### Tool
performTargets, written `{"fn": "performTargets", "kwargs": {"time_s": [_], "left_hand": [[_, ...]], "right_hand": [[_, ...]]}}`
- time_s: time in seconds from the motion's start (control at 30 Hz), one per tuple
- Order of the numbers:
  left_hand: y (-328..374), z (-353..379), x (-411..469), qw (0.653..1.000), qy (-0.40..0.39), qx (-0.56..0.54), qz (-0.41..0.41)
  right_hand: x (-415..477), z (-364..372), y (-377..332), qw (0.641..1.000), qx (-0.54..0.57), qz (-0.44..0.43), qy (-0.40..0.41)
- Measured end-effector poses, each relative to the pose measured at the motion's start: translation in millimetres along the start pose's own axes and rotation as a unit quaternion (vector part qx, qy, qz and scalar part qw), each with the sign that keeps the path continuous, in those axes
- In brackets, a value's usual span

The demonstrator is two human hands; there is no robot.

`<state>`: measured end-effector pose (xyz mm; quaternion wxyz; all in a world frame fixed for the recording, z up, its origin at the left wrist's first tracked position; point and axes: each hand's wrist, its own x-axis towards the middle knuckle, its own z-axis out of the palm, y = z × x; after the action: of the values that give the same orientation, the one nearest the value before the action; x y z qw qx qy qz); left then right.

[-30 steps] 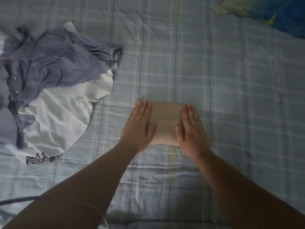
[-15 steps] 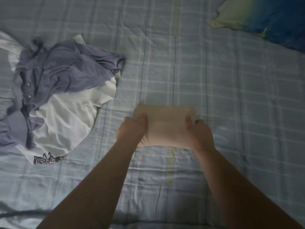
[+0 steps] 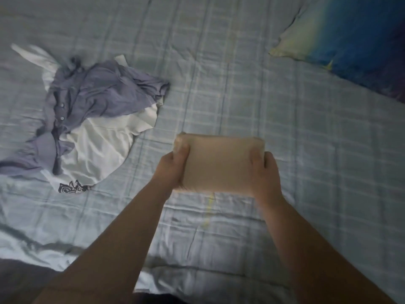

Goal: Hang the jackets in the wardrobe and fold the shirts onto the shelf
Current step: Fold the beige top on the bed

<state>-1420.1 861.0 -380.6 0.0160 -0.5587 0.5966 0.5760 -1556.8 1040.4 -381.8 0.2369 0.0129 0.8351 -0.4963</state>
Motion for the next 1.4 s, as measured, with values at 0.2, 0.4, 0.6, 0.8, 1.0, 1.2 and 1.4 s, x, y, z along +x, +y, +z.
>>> {"fn": "performTargets", "kwargs": {"time_s": [0.2,0.4,0.6,0.8,1.0,1.2,1.4], "left_hand": [[74.9,-25.6,-117.7,0.99,0.051,-0.06,0.114],[140.8,-95.8,-232.9,0.969,0.098,-0.117,0.195],[139.4,-203.2,-314.1,0.924,0.198,-0.164,0.284],[58.9,-345.6,-366.4,0.873,0.321,-0.207,0.304],[-67.4,-526.8,-431.4,0.808,0.462,-0.219,0.292],[-175.6,-659.1,-489.9,0.755,0.548,-0.263,0.248],[-241.4,-741.7,-514.3,0.73,0.57,-0.314,0.208]], "right_hand": [[-50.7,-84.6,-90.9,0.99,0.098,0.01,-0.097],[-139.8,-128.5,-213.5,0.985,0.082,-0.11,-0.104],[-243.8,-100.9,-286.8,0.956,0.09,-0.248,-0.129],[-354.9,16.2,-332.3,0.915,0.084,-0.327,-0.222],[-509.4,192.5,-343.0,0.862,0.056,-0.375,-0.338],[-661.5,321.0,-354.1,0.792,0.044,-0.425,-0.436],[-748.3,410.9,-361.7,0.753,0.022,-0.422,-0.504]]}}
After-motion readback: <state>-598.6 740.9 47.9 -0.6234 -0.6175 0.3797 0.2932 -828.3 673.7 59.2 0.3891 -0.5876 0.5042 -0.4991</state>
